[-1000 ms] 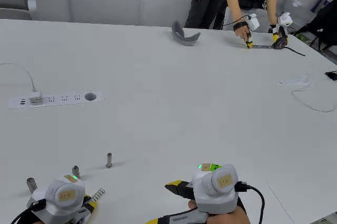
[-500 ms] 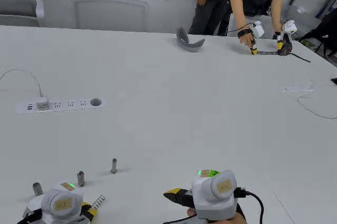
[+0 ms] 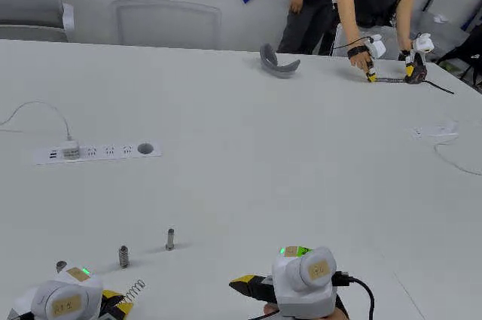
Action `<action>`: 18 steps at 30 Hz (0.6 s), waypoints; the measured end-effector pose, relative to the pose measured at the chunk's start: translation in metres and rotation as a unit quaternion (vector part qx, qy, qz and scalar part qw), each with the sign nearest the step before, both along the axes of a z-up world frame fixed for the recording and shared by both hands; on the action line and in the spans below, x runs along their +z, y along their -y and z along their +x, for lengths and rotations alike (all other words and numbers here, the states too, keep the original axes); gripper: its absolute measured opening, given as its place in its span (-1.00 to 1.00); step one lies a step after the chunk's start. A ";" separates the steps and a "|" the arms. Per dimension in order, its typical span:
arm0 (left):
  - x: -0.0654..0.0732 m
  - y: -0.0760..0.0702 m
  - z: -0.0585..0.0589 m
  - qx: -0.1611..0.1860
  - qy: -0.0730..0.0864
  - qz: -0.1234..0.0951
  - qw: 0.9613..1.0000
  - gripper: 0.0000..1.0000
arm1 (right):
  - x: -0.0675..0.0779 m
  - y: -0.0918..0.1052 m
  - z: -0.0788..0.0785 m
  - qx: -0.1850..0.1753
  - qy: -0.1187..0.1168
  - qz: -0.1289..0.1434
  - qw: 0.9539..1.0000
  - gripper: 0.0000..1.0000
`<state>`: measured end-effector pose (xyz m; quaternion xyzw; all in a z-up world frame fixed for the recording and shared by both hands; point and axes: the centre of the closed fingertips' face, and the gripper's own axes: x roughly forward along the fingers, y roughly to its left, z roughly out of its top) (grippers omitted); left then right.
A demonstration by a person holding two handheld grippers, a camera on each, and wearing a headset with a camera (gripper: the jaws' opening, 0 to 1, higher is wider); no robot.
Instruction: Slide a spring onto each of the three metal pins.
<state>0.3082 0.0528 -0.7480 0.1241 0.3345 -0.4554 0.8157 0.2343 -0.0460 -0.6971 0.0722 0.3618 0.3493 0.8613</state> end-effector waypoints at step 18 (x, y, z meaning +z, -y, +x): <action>0.036 0.008 -0.009 -0.032 0.033 -0.019 0.999 -0.79 | 0.007 -0.015 0.012 0.010 0.002 0.023 1.000 0.47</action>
